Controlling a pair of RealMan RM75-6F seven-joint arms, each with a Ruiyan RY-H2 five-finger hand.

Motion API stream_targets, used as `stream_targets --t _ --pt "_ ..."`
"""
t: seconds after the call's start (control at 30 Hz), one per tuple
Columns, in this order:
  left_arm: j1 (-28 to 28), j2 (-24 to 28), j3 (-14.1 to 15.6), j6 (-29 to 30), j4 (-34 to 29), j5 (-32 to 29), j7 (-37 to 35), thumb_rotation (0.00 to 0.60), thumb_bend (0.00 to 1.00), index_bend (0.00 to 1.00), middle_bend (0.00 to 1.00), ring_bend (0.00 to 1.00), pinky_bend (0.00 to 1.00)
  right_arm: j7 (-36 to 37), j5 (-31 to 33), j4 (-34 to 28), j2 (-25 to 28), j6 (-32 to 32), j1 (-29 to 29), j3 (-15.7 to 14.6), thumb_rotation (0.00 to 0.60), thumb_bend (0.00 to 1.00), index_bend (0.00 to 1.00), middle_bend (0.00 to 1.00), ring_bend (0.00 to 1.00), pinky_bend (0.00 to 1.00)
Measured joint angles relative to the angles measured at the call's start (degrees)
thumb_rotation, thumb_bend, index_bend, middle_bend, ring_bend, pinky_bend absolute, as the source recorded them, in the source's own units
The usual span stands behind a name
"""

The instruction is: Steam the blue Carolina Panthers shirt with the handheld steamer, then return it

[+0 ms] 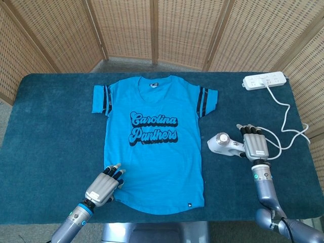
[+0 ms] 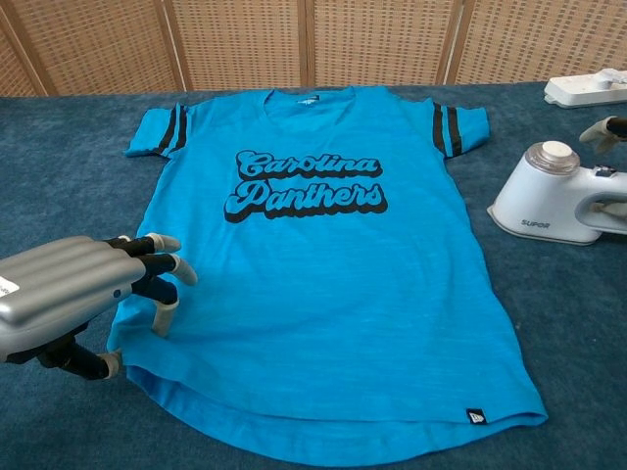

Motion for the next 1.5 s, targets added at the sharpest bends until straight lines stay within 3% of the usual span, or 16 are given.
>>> stream_targets --t 0.47,0.8,1.0,1.13,1.5 --pt "0.21 0.46 0.48 0.36 -0.44 0.81 -0.28 0.512 0.45 0.52 0.19 0.03 0.14 3.54 -3.05 -9.21 5.16 4.23 -3.61 -2.06 0.585 0.31 0.14 0.22 0.14 0.13" --pt "0.89 3.35 2.13 1.12 -3.59 1.84 0.73 0.505 0.35 0.52 0.19 0.03 0.14 6.70 -7.15 -15.63 9.43 9.98 -7.45 -3.82 0.584 0.31 0.14 0.22 0.14 0.13" --pt "1.39 6.61 3.35 1.15 -8.22 -0.97 4.30 0.491 0.19 0.38 0.18 0.02 0.14 7.42 -7.45 -16.82 10.43 10.65 -8.40 -4.16 0.585 0.31 0.14 0.22 0.14 0.13" --pt "1.77 8.59 3.85 1.75 -10.73 -2.32 5.66 0.491 0.15 0.26 0.17 0.01 0.14 7.69 -7.67 -17.60 11.00 11.05 -8.83 -4.26 0.584 0.31 0.14 0.22 0.14 0.13" --pt "3.74 12.44 4.58 6.09 -12.41 2.84 0.97 0.497 0.13 0.23 0.17 0.01 0.14 8.18 -9.11 -20.50 12.90 13.35 -10.34 -4.64 0.585 0.31 0.14 0.22 0.14 0.13"
